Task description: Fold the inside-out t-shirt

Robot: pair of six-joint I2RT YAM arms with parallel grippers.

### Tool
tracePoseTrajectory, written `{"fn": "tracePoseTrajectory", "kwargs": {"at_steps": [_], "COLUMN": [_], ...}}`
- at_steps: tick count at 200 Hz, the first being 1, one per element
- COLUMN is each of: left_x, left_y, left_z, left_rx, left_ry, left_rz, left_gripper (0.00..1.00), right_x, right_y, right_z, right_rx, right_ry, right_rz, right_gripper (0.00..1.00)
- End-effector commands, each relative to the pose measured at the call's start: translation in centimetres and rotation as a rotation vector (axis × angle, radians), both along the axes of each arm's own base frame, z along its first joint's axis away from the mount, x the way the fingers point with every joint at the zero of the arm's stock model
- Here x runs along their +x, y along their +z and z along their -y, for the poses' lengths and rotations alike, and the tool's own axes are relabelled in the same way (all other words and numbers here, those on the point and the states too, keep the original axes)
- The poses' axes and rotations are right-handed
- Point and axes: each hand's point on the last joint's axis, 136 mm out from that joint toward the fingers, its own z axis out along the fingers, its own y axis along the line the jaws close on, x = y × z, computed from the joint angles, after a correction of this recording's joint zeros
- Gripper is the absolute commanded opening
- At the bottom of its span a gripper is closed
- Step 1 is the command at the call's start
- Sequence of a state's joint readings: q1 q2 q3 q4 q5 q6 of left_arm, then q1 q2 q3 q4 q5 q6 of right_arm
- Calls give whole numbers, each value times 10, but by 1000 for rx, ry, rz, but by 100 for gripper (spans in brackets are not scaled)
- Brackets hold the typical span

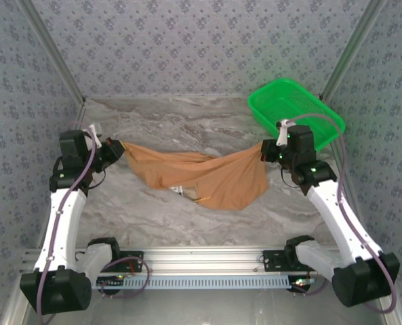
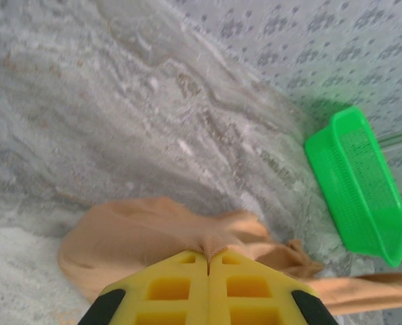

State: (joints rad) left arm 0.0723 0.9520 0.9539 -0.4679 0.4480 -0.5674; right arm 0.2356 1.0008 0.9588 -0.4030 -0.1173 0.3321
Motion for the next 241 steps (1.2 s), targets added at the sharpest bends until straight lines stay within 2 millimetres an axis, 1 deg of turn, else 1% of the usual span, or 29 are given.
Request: {"fn": "tracePoseTrajectory", "kwargs": {"at_steps": [1,14,24,33,41,52,62,74,93,101,113,127,145,167,178,194,210,228,241], "left_x": [7,7,6,5,5,3,3,5,6,7,8,8,0,-15,-23,-30,-36,-41,-44], "left_y": [59,79,94,105,114,122,121,109,82,73,61,47,21,-21,-38,-60,-77,-89,-95], "left_z": [-10,-19,-28,-34,-39,-42,-43,-43,-43,-42,-37,-32,-26,-23,-21,-19,-16,-16,-16], "left_rx": [21,29,35,39,36,32,33,34,37,27,1,-21,-27,-24,-30,-51,-70,-70,-65], "left_ry": [50,83,121,146,171,183,186,183,182,175,153,126,95,81,80,82,79,78,77], "left_rz": [153,193,217,239,252,273,268,242,182,166,144,113,50,-63,-111,-163,-207,-240,-252], "left_gripper": [0,0,0,0,0,0,0,0,0,0,0,0,0,0,0,0,0,0,0], "right_x": [3,3,3,2,0,-3,-7,-14,-25,-28,-30,-34,-45,-68,-82,-98,-107,-113,-117], "right_y": [41,55,60,60,59,50,36,17,-11,-19,-26,-43,-79,-135,-161,-189,-206,-214,-216], "right_z": [17,27,36,44,49,51,52,52,49,47,44,35,26,12,4,-4,-5,-3,-1], "right_rx": [-18,-26,-40,-62,-82,-92,-106,-118,-102,-94,-59,-12,26,61,64,34,6,-17,-26], "right_ry": [-74,-120,-163,-200,-220,-222,-219,-208,-196,-185,-183,-163,-156,-165,-170,-171,-183,-200,-207], "right_rz": [122,166,183,187,185,161,118,58,-14,-28,-30,-71,-169,-340,-423,-511,-574,-605,-620], "right_gripper": [0,0,0,0,0,0,0,0,0,0,0,0,0,0,0,0,0,0,0]}}
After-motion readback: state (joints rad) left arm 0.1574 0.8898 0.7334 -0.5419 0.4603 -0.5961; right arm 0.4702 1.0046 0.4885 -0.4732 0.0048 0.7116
